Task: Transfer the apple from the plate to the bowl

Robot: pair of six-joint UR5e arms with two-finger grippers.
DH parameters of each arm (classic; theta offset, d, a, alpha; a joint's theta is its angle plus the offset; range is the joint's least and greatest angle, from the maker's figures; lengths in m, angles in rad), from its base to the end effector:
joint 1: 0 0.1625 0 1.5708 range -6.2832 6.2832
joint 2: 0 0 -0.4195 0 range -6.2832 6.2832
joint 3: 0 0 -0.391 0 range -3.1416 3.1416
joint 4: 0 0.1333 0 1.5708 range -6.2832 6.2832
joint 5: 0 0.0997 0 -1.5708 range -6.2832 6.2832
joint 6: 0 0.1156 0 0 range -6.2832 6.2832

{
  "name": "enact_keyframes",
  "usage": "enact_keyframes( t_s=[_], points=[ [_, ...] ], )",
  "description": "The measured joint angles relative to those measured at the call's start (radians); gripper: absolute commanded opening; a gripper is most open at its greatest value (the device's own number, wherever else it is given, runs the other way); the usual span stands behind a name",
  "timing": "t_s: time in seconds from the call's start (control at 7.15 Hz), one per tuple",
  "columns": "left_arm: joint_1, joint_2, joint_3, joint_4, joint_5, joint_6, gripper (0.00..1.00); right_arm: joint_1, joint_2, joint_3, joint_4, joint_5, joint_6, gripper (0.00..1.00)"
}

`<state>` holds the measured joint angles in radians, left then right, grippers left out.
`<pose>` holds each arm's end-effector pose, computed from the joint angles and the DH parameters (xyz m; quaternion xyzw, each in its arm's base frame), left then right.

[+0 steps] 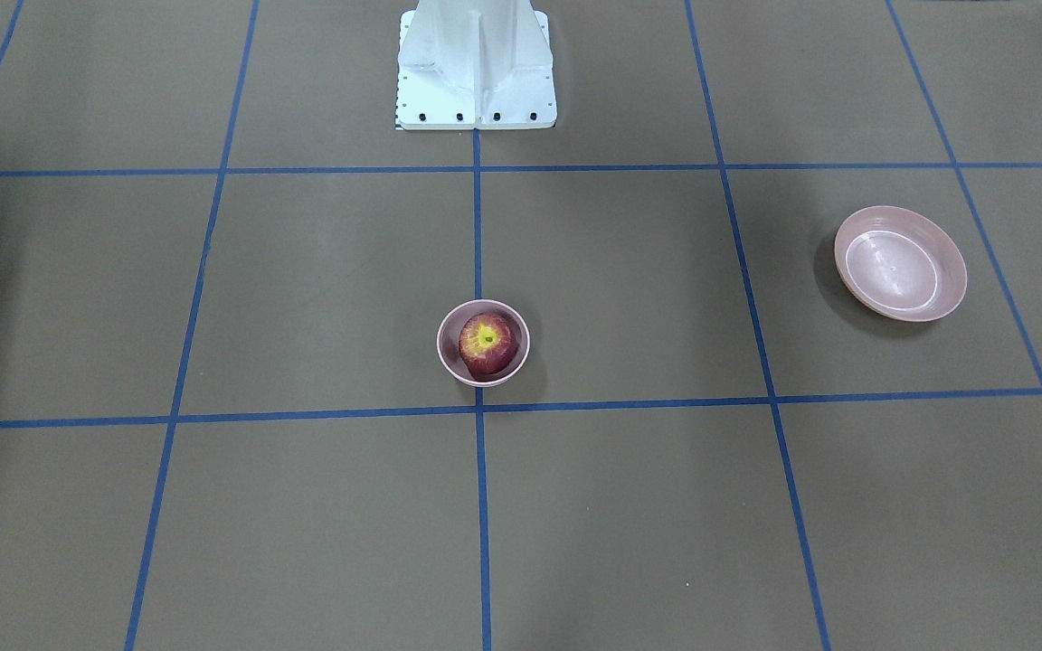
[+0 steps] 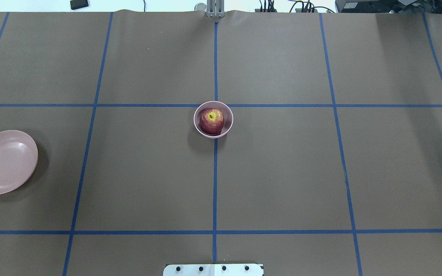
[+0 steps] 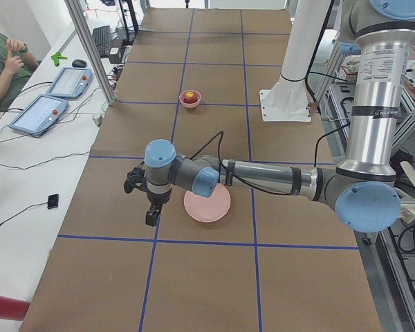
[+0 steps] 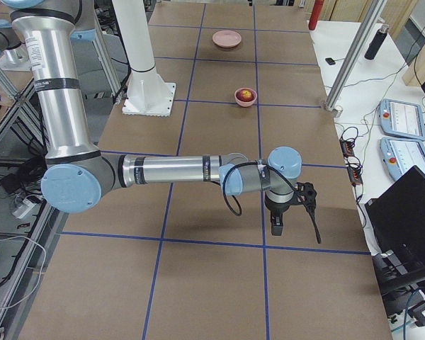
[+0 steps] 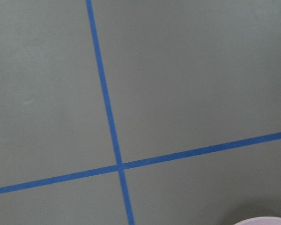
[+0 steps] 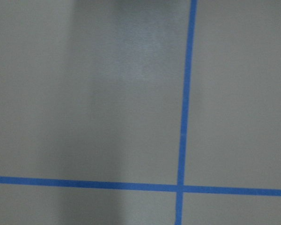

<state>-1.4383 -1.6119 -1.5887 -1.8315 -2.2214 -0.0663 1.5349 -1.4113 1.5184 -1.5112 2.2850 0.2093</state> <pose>0.0074 -0.5348 0.6146 0.1188 0.3289 0.0818 0.9333 0.0372 -0.5699 0.6045 0.0348 -0.3553 0.0519 0.9327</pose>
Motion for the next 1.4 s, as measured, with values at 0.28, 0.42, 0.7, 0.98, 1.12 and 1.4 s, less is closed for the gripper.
enact_keyframes(
  t_s=[0.28,0.42,0.7,0.98,1.12,1.4],
  points=[
    [-0.041,0.016,0.025,0.006,-0.011,0.021,0.99,0.022,-0.026,0.1,-0.131,0.001,-0.003,1.0],
    [-0.076,0.016,0.028,0.027,-0.04,0.023,0.99,0.023,-0.035,0.114,-0.146,0.002,-0.004,1.0],
    [-0.111,0.016,0.03,0.067,-0.087,0.023,0.99,0.024,-0.043,0.115,-0.153,0.002,-0.004,1.0],
    [-0.116,0.016,0.032,0.073,-0.094,0.023,0.99,0.024,-0.057,0.11,-0.154,0.0,-0.009,1.0],
    [-0.117,0.016,0.033,0.073,-0.095,0.023,0.99,0.024,-0.069,0.106,-0.153,0.0,-0.03,1.0],
    [-0.117,0.017,0.034,0.073,-0.095,0.023,0.99,0.024,-0.083,0.101,-0.153,0.0,-0.069,1.0]
  ],
)
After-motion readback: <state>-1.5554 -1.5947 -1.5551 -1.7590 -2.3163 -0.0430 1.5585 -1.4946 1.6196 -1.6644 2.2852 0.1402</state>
